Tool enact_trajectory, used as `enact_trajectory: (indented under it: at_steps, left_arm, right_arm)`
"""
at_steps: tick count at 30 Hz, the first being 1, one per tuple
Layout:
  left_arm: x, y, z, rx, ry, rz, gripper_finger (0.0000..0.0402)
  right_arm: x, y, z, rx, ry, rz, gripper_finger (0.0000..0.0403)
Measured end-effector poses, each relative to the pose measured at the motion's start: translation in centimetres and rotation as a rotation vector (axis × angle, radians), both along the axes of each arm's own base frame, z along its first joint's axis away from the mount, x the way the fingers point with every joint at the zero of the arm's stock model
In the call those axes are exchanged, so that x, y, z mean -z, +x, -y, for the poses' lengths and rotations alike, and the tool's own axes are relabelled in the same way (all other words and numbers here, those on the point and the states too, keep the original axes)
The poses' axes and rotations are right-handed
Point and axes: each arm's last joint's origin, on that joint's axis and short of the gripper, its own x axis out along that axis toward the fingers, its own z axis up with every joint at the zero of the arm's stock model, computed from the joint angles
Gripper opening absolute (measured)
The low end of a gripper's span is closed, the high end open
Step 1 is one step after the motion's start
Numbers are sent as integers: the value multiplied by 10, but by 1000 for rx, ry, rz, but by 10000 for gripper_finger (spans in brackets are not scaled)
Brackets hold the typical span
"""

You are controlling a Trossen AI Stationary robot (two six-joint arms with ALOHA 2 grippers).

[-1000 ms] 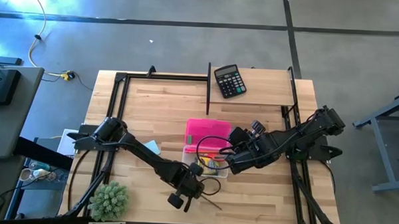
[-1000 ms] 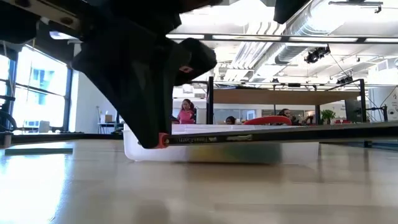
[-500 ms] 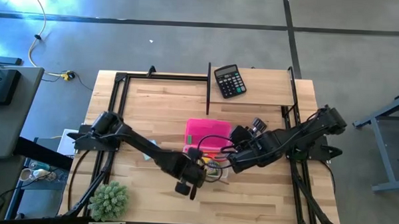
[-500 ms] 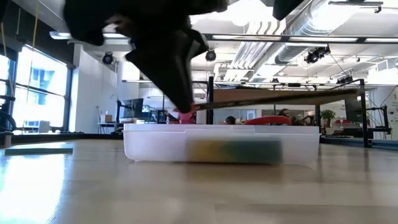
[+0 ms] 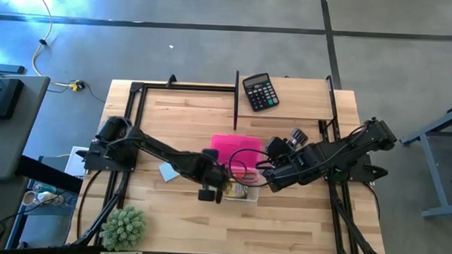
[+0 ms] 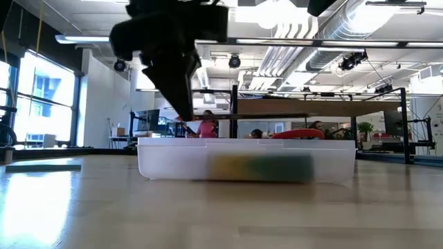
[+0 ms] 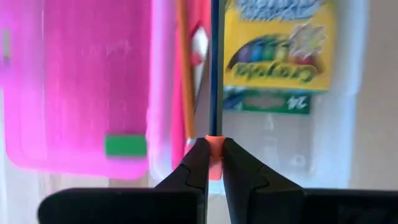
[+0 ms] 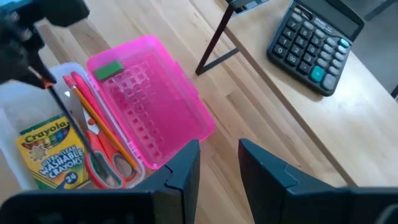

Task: Pack school essentials
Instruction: Put the black pencil into the pink supply box, then put the blue sticky note into the pink supply box

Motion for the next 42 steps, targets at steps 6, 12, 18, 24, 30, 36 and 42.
enact_trajectory:
  at_steps: [6,12,18,24,30,36,42]
  left_arm:
    - [0,-17,-13,-80,-74,52,15]
    - [8,-15,-13,-28,-131,18,15]
    - [17,-11,-20,-41,-129,5,17]
    - [17,-11,-31,-68,-133,1,24]
    - [18,-10,-38,-76,-184,-5,40]
    - [18,-10,-38,-66,-181,-7,75]
    - [17,-9,-38,-51,-178,-4,128]
  right_arm:
    - [0,1,3,3,-13,-9,103]
    - [0,3,8,14,-7,-10,103]
    - [0,4,12,26,-8,-17,103]
    - [0,4,12,12,-11,-28,103]
    - [0,4,12,12,-11,-29,103]
    - [0,4,12,-4,-25,-40,103]
    - [-2,3,13,-31,-76,-53,103]
